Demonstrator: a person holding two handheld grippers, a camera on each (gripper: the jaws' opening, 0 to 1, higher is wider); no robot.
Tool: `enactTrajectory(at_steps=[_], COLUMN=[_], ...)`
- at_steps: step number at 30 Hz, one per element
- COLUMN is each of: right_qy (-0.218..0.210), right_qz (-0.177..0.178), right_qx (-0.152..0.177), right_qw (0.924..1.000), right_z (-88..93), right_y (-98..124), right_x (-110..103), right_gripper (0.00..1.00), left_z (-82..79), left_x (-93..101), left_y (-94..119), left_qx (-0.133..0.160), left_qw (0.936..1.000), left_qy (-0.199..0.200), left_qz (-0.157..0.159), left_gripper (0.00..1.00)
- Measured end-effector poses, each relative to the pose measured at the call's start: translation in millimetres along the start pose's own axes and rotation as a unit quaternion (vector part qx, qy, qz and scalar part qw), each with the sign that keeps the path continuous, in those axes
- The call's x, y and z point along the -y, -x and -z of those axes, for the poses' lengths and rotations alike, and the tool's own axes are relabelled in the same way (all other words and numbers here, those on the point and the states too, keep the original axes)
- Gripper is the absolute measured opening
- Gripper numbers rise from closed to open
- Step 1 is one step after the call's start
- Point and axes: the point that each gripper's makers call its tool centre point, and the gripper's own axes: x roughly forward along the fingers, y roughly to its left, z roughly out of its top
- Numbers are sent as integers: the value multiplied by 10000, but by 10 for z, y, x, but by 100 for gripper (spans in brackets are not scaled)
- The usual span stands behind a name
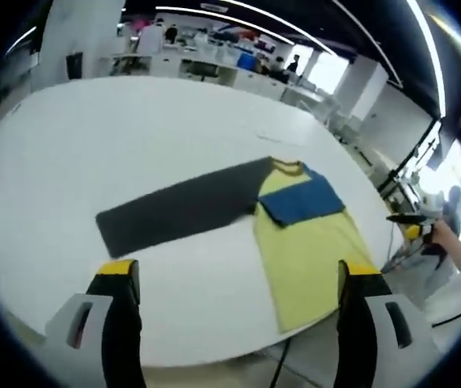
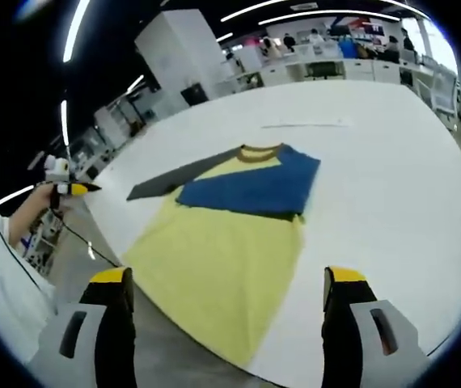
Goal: Fold the garment on the visible template until the final outline fits inside the template.
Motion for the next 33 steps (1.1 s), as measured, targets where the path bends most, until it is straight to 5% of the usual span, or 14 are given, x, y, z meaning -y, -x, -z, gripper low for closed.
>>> enactTrajectory(at_steps=[19, 33], right_qy=[-89, -247], right_qz=[41, 100], right_qx=[-123, -163], right_qw=[9999, 9995], right_z=[50, 92], right_y=[-163, -254], right_x=[81, 122], right_gripper=[96, 96], left_z=[-151, -145], left_x=[-903, -1283], left_y=[-416, -622], left_qx=[181, 139], left_qw=[9963, 9944], left_qy=[571, 643], left_qz=[-610, -833], left_gripper=[96, 91])
